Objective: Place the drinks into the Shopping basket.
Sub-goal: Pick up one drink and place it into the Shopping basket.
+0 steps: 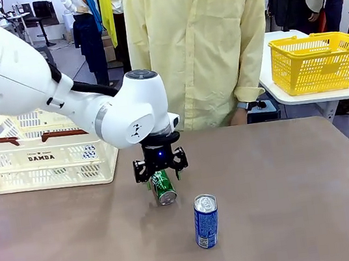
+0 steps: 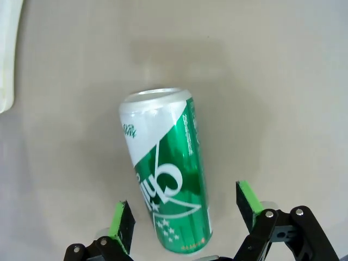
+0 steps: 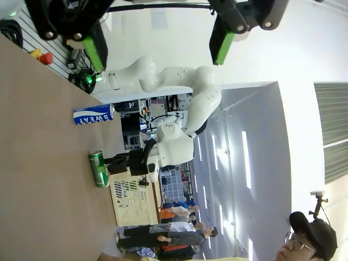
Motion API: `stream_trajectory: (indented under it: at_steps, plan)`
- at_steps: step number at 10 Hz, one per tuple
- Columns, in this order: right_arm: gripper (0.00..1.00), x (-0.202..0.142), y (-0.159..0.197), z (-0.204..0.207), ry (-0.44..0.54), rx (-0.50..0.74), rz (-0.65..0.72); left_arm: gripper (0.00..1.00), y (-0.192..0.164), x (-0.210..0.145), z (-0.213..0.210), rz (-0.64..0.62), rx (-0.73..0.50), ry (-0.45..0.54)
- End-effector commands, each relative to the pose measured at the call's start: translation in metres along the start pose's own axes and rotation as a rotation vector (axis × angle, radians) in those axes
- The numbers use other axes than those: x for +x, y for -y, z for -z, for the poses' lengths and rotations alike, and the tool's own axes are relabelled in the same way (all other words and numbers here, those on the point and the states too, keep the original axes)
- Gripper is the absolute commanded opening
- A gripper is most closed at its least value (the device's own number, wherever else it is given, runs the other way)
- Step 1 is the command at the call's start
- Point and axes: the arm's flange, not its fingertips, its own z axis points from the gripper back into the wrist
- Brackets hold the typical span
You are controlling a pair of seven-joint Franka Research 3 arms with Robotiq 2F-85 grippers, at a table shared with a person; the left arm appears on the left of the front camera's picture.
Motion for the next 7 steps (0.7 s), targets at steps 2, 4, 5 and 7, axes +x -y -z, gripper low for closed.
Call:
stream_trajectory:
  at_steps: [2, 4, 5, 7]
  plan:
    - [1.00, -0.0024, -0.0039, 0.0004, 0.000, 0.004, 0.013, 1.00, -0.0004, 0.0227, 0.0189, -0.047, 0.029, -0.060]
    - [1.00, -0.0024, -0.0039, 0.0004, 0.000, 0.004, 0.013, 1.00, -0.0007, 0.0222, 0.0193, -0.044, 0.023, -0.059]
    - [1.00, -0.0024, -0.0039, 0.0004, 0.000, 0.004, 0.013, 1.00, -0.0012, 0.0225, 0.0188, -0.036, 0.021, -0.064]
    - [1.00, -0.0024, -0.0039, 0.0004, 0.000, 0.004, 0.013, 0.08, -0.0016, 0.0229, 0.0206, -0.060, 0.025, -0.071]
